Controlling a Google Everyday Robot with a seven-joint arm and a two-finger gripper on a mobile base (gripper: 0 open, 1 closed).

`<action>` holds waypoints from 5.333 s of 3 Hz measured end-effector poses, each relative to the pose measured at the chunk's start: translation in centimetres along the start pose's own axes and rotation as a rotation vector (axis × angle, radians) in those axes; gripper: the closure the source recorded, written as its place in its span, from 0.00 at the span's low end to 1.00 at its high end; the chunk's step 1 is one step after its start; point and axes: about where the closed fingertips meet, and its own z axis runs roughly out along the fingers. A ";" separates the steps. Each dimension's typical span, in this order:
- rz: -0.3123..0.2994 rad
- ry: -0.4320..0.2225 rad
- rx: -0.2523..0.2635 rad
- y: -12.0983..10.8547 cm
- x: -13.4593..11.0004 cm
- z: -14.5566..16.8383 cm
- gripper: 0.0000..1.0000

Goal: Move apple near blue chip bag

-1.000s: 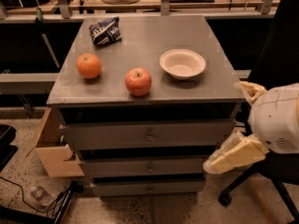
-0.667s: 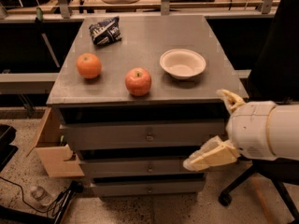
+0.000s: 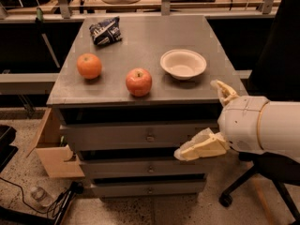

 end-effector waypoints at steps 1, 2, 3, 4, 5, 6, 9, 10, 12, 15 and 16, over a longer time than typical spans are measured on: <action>0.027 -0.070 -0.001 -0.1 -0.5 2.0 0.00; 0.048 -0.262 -0.028 -1.1 -3.7 8.3 0.00; 0.060 -0.363 -0.055 -1.7 -5.2 11.9 0.00; 0.070 -0.405 -0.088 -1.9 -6.5 14.2 0.00; 0.082 -0.405 -0.125 -2.1 -8.0 16.3 0.00; 0.108 -0.378 -0.162 -2.4 -9.0 18.2 0.00; 0.172 -0.344 -0.182 -4.1 -7.8 21.5 0.18; 0.181 -0.331 -0.169 -4.4 -6.8 22.0 0.41; 0.175 -0.334 -0.176 -4.1 -7.2 22.2 0.96; 0.066 -0.300 -0.169 -9.4 -15.6 22.0 1.00; 0.069 -0.258 -0.180 -13.5 -18.5 23.5 1.00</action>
Offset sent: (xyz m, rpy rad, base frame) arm 0.1049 0.1040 -0.0226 0.4030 -0.1440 0.1471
